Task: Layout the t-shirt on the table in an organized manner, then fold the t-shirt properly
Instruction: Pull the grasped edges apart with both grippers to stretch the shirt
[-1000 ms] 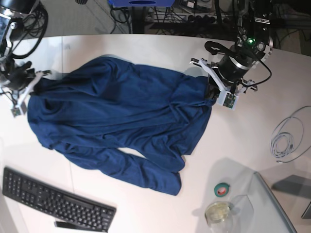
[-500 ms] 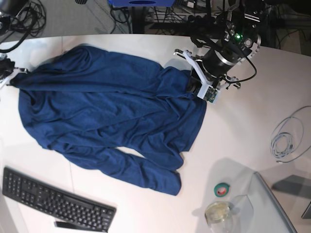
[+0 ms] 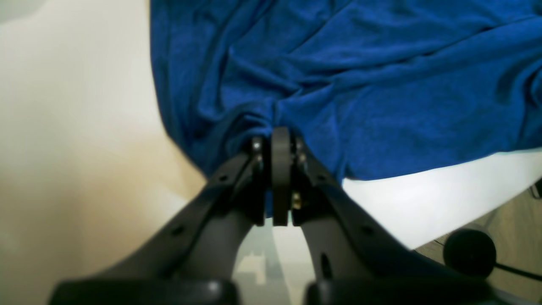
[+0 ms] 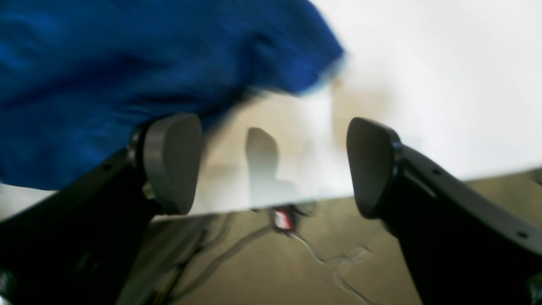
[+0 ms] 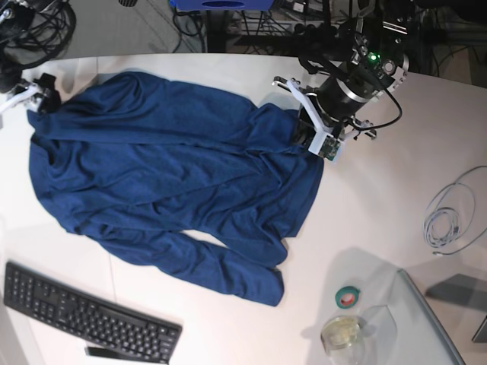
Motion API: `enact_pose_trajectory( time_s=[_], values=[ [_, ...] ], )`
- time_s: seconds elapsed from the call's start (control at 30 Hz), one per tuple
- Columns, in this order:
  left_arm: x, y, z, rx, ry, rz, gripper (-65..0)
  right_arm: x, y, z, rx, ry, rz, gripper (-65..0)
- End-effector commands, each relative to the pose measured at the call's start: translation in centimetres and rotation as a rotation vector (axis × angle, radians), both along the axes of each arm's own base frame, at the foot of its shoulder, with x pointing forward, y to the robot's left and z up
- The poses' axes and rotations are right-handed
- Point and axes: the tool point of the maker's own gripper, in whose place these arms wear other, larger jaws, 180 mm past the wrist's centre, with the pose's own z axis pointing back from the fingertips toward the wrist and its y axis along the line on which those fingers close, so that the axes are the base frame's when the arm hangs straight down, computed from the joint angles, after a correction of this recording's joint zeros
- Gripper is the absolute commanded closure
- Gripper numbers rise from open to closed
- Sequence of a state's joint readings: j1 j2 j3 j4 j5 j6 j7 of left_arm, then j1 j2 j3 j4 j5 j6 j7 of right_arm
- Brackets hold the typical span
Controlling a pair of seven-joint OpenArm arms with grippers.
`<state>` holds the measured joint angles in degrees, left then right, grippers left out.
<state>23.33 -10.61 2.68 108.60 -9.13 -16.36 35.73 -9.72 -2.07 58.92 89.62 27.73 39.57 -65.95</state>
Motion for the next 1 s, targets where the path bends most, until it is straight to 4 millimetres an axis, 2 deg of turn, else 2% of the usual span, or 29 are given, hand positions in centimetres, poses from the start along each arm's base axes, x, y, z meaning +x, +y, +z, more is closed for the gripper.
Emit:
enact_pose_trajectory(
  time_s=[0.0, 0.13, 0.33, 0.57, 0.7, 0.8, 0.97],
  values=[
    [0.5, 0.1, 0.7, -0.009, -0.029, 0.005, 0.0, 0.1, 0.3, 0.3, 0.012, -0.013, 0.006, -50.4],
    [0.5, 0.3, 0.6, -0.007, -0.028, 0.01, 0.0, 0.8, 1.4, 0.1, 0.063, -0.032, 0.008, -50.4],
    [0.4, 0.4, 0.6, -0.005, -0.026, 0.012, 0.0, 0.4, 3.8, -2.3, 0.193, 0.049, 0.017, -50.6],
    [0.5, 0.5, 0.6, -0.004, -0.028, 0.013, 0.0, 0.7, 5.8, -3.8, 0.29, 0.086, 0.028, -50.4],
    [0.3, 0.6, 0.2, -0.002, -0.017, 0.015, 0.0, 1.2, 6.3, -3.4, 0.328, 0.052, 0.026, -50.3],
    [0.2, 0.7, -0.1, 0.0, -0.007, 0.017, 0.0, 1.0, 7.0, -3.0, 0.371, 0.054, 0.043, -50.3],
    [0.1, 0.8, -0.5, 0.001, 0.002, 0.019, 0.0, 0.2, 7.2, -3.3, 0.377, 0.077, 0.046, -50.3]
  ],
)
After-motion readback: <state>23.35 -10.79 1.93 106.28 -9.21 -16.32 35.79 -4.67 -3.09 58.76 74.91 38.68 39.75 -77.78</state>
